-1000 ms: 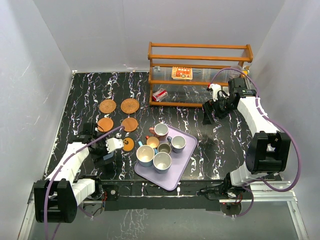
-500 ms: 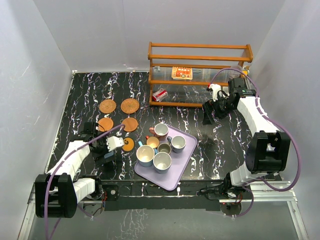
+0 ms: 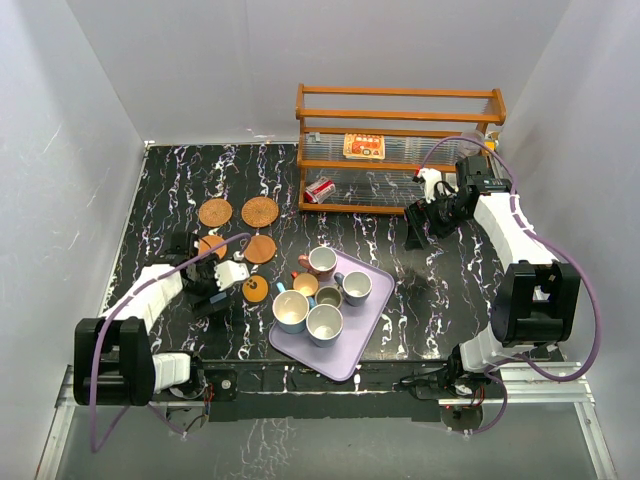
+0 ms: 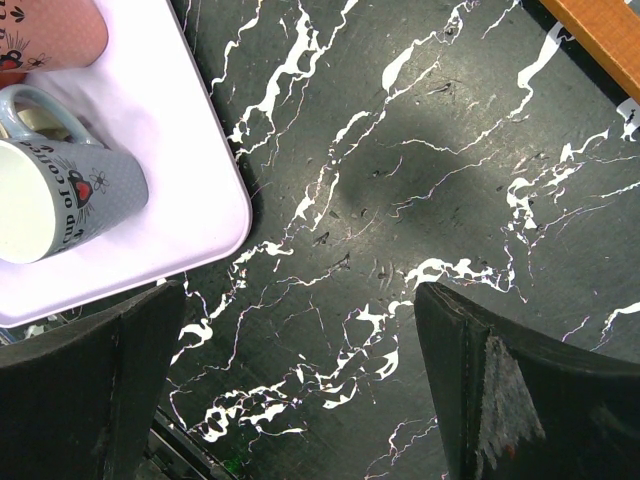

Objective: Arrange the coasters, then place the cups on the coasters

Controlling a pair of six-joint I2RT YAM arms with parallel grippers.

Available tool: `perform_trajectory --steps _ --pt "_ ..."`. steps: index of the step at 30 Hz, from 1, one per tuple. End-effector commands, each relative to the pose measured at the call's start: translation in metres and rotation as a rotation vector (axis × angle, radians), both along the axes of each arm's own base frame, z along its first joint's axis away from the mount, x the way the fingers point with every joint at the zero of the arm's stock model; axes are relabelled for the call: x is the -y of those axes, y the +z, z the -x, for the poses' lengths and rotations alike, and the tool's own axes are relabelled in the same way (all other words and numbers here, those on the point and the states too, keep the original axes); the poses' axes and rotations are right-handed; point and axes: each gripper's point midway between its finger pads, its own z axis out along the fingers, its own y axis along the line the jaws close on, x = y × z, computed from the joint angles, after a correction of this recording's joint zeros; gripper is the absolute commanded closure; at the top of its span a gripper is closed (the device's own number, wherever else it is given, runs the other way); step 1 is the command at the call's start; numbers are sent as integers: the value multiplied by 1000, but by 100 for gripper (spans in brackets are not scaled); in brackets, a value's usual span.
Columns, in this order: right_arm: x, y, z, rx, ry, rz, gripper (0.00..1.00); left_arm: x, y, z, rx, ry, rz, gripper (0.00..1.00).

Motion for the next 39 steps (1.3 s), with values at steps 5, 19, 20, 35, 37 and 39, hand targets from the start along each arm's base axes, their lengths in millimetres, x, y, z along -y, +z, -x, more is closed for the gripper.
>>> perform_trajectory --steps 5,19,20,35,37,39 --pt "-2 15 -11 59 8 -3 2 8 -10 -2 -31 -8 52 17" --pt "-4 22 -12 66 9 -4 2 11 0 -11 -19 27 72 18" --pt "-4 22 -12 64 8 -5 2 12 2 -9 -25 25 77 18" --pt "-22 34 -21 101 48 7 2 67 97 -43 31 195 431 9" --pt "-22 38 -23 117 51 12 2 76 113 -52 41 232 495 8" --pt "-23 42 -24 135 52 17 2 85 127 -58 27 262 558 8"
